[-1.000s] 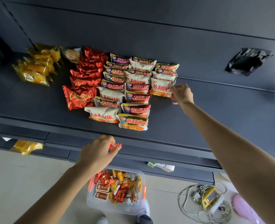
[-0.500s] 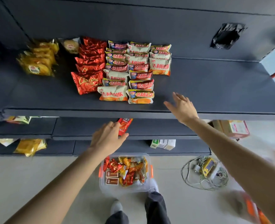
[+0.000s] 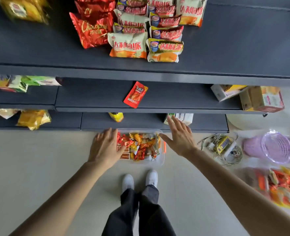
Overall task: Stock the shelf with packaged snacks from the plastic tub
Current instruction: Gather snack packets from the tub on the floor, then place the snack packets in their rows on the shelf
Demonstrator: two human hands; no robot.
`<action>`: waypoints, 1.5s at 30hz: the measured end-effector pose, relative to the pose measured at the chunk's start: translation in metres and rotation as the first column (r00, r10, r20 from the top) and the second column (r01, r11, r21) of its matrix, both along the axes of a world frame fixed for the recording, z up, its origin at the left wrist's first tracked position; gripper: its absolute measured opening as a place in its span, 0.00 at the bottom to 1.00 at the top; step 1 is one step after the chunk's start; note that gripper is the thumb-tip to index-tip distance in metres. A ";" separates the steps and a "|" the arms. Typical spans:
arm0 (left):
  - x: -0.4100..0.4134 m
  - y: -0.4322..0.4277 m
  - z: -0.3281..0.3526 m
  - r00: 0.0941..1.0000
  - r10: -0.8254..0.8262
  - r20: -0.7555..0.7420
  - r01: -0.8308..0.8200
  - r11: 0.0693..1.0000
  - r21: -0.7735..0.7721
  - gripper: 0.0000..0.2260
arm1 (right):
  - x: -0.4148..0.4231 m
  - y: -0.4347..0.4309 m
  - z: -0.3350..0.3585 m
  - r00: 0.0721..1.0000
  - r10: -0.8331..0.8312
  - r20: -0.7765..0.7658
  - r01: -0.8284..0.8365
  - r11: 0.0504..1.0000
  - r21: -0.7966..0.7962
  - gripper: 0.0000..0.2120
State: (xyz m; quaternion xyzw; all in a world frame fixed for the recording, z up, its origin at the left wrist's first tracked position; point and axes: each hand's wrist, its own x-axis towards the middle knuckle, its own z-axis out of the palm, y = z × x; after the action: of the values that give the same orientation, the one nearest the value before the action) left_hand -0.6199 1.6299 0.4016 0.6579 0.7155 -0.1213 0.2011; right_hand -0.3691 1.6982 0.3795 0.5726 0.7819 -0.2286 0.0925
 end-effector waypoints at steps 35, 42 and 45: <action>-0.062 -0.039 -0.535 0.618 0.600 0.509 -0.749 0.647 0.147 0.31 | -0.126 0.002 -0.542 0.934 -0.110 -0.340 0.009 0.958 -0.287 0.34; -0.066 -0.021 -0.595 0.664 0.347 0.662 -0.652 0.702 0.286 0.23 | -0.161 0.020 -0.606 0.913 -0.111 -0.392 0.019 0.972 -0.233 0.27; -0.067 -0.025 -0.603 0.631 0.322 0.706 -0.698 0.633 0.335 0.22 | -0.161 0.028 -0.613 0.880 -0.182 -0.438 0.028 0.942 -0.335 0.27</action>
State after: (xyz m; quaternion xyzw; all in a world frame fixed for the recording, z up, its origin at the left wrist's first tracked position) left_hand -0.6865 1.6052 -0.2018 0.4433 0.7806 0.3781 0.2261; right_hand -0.5305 1.7260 -0.2338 0.5209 0.7012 -0.4864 -0.0179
